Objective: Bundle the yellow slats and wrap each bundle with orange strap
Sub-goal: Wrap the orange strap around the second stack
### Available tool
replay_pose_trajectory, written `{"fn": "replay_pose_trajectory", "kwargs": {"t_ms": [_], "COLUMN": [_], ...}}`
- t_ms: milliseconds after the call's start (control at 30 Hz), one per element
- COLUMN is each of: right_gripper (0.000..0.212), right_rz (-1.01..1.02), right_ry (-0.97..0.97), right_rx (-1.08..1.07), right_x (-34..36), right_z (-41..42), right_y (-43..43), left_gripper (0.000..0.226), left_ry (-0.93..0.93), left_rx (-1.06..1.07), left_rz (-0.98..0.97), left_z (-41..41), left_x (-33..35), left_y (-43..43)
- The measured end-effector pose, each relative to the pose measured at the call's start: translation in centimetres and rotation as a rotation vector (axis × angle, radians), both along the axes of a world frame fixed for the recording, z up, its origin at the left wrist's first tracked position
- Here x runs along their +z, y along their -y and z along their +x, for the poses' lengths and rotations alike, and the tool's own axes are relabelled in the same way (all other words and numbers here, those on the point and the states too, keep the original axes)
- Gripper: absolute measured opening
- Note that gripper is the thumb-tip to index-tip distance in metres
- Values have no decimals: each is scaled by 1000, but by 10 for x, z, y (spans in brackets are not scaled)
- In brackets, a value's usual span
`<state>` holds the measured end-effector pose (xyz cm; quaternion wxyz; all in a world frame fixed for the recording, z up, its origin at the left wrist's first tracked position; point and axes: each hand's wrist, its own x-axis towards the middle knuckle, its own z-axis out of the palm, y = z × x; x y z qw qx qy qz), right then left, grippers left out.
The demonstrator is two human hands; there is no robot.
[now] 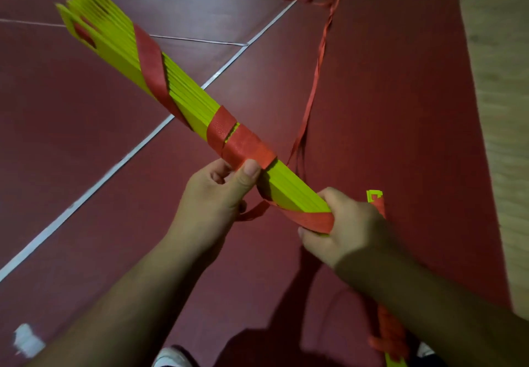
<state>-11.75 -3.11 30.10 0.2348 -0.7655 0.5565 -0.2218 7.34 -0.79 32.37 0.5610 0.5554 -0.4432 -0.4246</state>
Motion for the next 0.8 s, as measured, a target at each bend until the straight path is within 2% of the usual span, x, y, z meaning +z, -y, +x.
{"fn": "replay_pose_trajectory", "kwargs": {"t_ms": [67,200,333,433,533,600,667,733,800], "right_gripper": [34,21,18,20,27,35,47,63,78], "right_rz": [147,511,745,1044,1257,1179,854,479,221], "right_ry": [165,408,537,684,720,661,521,371,90], "right_rx": [55,194,321,430,529,529,411,219,143], "right_x": [6,27,31,31,35,33,25,15,11], "right_z": [-6,-9,-11,-16,-22,-22,-17,-11,-3], "right_y": [4,-1,-7,-9,-5,-1,1,-1,-7], "left_gripper": [32,49,51,32,51,28,44,40,37], "left_ry": [52,49,67,-110,-296,-273,-203,-136,-170], "left_rx": [-87,-213,-284,-499,-542,-439,-282,-66,57], "left_rz": [-41,-73,-35,-21,18,-20,-24,16,65], "left_z": [14,32,36,36,30,23,17,8,-5], "left_x": [1,0,-4,-5,-4,-5,-6,-3,2], "left_y": [2,4,4,0,-8,-6,-3,-1,-1]}}
